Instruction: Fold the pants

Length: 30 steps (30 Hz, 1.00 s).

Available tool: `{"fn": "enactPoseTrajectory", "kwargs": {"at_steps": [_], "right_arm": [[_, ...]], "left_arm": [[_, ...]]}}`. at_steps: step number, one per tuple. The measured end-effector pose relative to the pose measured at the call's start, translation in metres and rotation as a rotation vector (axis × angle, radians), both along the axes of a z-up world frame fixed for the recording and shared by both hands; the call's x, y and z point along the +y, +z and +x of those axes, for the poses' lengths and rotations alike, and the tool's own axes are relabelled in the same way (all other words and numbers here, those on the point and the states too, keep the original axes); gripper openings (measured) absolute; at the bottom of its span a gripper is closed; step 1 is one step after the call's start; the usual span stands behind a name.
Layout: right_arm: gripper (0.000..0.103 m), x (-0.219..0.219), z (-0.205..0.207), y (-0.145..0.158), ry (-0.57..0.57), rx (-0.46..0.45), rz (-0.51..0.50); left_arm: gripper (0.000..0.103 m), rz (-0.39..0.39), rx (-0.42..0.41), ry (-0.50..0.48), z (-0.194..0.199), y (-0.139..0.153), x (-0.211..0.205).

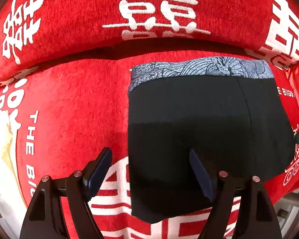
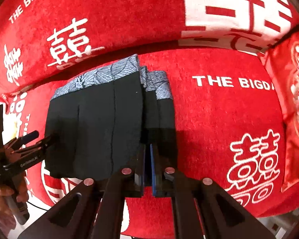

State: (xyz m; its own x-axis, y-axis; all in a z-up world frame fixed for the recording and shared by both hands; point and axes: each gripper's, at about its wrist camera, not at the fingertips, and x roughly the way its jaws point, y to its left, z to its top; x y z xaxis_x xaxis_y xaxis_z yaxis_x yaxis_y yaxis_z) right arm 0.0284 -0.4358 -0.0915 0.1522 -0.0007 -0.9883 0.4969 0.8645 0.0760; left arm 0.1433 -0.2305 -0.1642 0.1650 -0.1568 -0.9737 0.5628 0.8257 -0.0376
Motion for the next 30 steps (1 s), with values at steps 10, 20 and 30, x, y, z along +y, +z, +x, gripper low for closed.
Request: {"fn": "enactPoseTrajectory", "kwargs": {"at_steps": [10,20,30], "right_arm": [[0.039,0.041,0.005,0.003,-0.007,-0.017,0.009],[0.038,0.062,-0.008,-0.034,-0.053,0.060,0.012],[0.052,0.056,-0.023,-0.060,-0.015,0.165,0.063]], "left_arm": [[0.080,0.017,0.009,-0.039,0.003,0.005,0.027],[0.080,0.027,0.000,-0.065,0.009,-0.005,0.038],[0.080,0.027,0.012,0.001,0.013,-0.010,0.036]]}}
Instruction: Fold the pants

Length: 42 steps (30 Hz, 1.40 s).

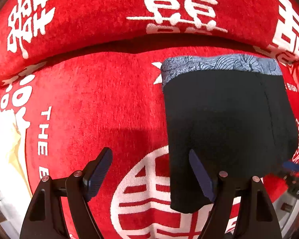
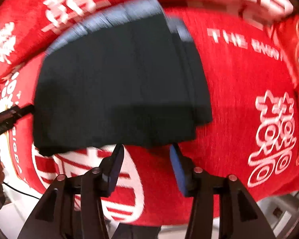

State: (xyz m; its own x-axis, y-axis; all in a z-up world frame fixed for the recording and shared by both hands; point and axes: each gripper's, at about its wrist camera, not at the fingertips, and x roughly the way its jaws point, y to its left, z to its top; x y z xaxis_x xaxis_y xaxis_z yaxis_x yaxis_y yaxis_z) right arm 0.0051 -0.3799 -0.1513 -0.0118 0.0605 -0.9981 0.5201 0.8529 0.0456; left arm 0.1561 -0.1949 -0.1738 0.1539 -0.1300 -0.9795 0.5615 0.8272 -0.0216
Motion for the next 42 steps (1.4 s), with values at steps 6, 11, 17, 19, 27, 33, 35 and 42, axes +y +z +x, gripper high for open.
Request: {"fn": "enactPoseTrajectory", "kwargs": {"at_steps": [6,11,17,19,27,33,35,42], "right_arm": [[0.055,-0.031,-0.014,0.004,-0.056,-0.003,0.091],[0.057,-0.059,-0.016,0.010,-0.057,-0.009,0.112],[0.059,-0.070,-0.015,0.012,-0.046,-0.025,0.166],[0.062,-0.074,-0.019,0.016,-0.033,-0.026,0.167],[0.062,-0.110,0.002,0.048,-0.106,-0.236,0.180],[0.029,-0.107,0.052,0.007,-0.057,-0.187,0.225],[0.029,-0.101,0.045,0.004,-0.054,-0.205,0.213],[0.031,-0.105,0.017,0.016,-0.062,-0.196,0.255]], "left_arm": [[0.080,0.031,-0.002,0.031,0.002,-0.006,-0.008],[0.080,0.063,-0.005,0.048,0.003,-0.009,-0.014],[0.080,0.063,0.011,0.037,0.005,-0.010,-0.014],[0.080,0.043,0.022,0.044,0.009,-0.009,-0.012],[0.080,0.052,-0.003,0.053,0.012,-0.009,-0.024],[0.080,0.028,0.012,0.067,0.012,-0.008,-0.022],[0.080,0.018,0.031,0.072,0.015,-0.011,-0.020],[0.081,-0.007,0.054,0.068,0.018,-0.011,-0.016]]}}
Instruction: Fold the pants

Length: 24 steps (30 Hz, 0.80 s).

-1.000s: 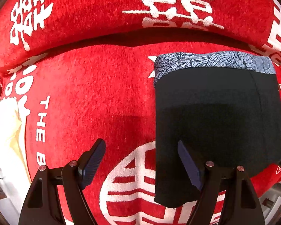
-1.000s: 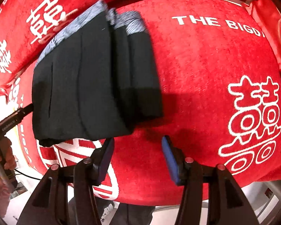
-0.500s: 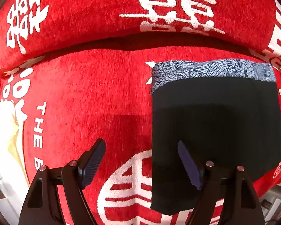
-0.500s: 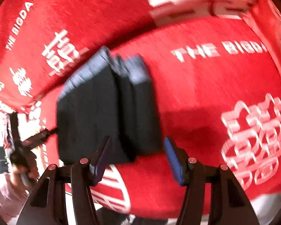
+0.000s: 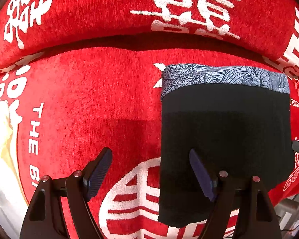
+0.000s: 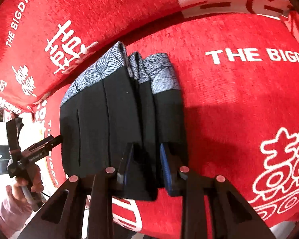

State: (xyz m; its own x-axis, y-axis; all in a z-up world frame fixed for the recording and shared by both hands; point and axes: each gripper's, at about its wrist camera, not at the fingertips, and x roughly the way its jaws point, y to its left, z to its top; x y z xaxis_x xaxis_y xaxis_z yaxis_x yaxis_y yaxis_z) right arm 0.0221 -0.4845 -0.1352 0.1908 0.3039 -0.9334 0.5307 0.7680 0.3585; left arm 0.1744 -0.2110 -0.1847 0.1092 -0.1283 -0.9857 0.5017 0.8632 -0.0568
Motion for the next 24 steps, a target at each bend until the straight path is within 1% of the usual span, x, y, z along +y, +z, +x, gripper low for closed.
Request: {"fn": "enactPoseTrajectory", "kwargs": {"at_steps": [2,3,4,5,6,7,8,9,12,13,15,16,17,20,24], "right_arm": [[0.039,-0.001,-0.002,0.002,0.008,0.007,0.000],[0.042,-0.002,-0.003,0.003,0.012,0.010,-0.004],[0.048,-0.002,-0.004,0.004,0.017,0.015,-0.011],[0.050,-0.003,-0.006,0.006,0.024,0.023,-0.017],[0.051,-0.004,-0.006,0.006,0.027,0.023,-0.019],[0.054,-0.004,-0.007,0.007,0.028,0.019,-0.017],[0.060,-0.005,-0.008,0.007,0.029,0.018,-0.013],[0.063,-0.006,-0.009,0.007,0.027,0.018,-0.010],[0.073,-0.013,-0.012,0.004,0.003,0.015,0.004],[0.080,-0.016,-0.011,0.001,-0.006,0.013,0.014],[0.081,-0.019,-0.011,-0.002,-0.012,0.003,0.031],[0.081,-0.021,-0.011,-0.003,-0.011,-0.005,0.047],[0.082,-0.023,-0.010,-0.006,-0.008,-0.012,0.072],[0.085,-0.027,-0.007,-0.013,-0.009,-0.015,0.105],[0.086,-0.033,-0.006,-0.022,-0.025,-0.026,0.143]], "left_arm": [[0.081,-0.009,0.004,-0.007,0.001,0.001,0.001],[0.081,-0.024,0.008,-0.009,0.001,0.002,0.002],[0.081,-0.045,0.015,-0.009,0.003,0.004,0.004],[0.081,-0.074,0.025,-0.006,0.005,0.006,0.006],[0.081,-0.087,0.026,-0.001,0.006,0.007,0.007],[0.081,-0.091,0.025,0.001,0.007,0.008,0.007],[0.081,-0.094,0.028,-0.001,0.008,0.008,0.007],[0.081,-0.092,0.033,-0.004,0.008,0.008,0.006],[0.081,-0.066,0.053,-0.019,0.008,0.003,-0.001],[0.081,-0.070,0.053,-0.020,0.008,0.002,-0.003],[0.081,-0.093,0.051,-0.021,0.009,0.003,-0.006],[0.087,-0.108,0.060,-0.016,0.010,0.002,-0.006],[0.103,-0.118,0.071,-0.012,0.011,0.001,-0.007],[0.103,-0.170,0.121,0.009,0.014,-0.001,-0.005],[0.103,-0.165,0.155,0.023,0.020,-0.011,-0.004]]}}
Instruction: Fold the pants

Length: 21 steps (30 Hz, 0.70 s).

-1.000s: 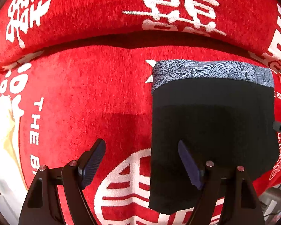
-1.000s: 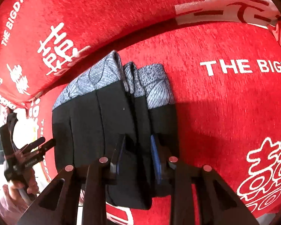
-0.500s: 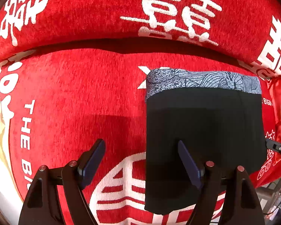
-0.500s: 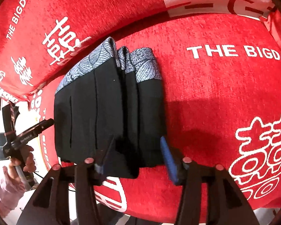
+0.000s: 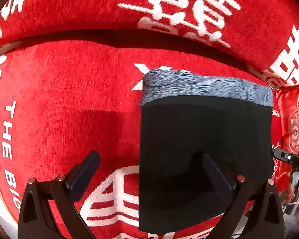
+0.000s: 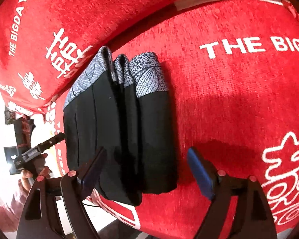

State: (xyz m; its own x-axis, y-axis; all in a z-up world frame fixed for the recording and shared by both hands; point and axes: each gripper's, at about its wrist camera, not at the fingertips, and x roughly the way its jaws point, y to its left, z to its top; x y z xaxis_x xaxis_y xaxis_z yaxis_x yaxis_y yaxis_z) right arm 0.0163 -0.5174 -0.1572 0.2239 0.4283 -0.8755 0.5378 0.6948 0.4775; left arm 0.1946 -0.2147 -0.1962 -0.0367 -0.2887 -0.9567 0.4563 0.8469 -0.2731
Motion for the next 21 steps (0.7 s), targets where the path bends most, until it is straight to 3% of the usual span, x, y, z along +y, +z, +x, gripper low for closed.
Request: {"fn": "enactPoseTrajectory", "kwargs": {"at_steps": [14,21], "right_arm": [[0.087,-0.008,0.022,-0.024,0.050,-0.058,0.138],[0.088,-0.015,0.024,-0.042,0.038,-0.096,0.193]], "left_arm": [[0.103,-0.096,0.088,-0.020,0.013,-0.027,-0.024],[0.103,-0.190,0.189,0.014,0.016,-0.047,-0.023]]}}
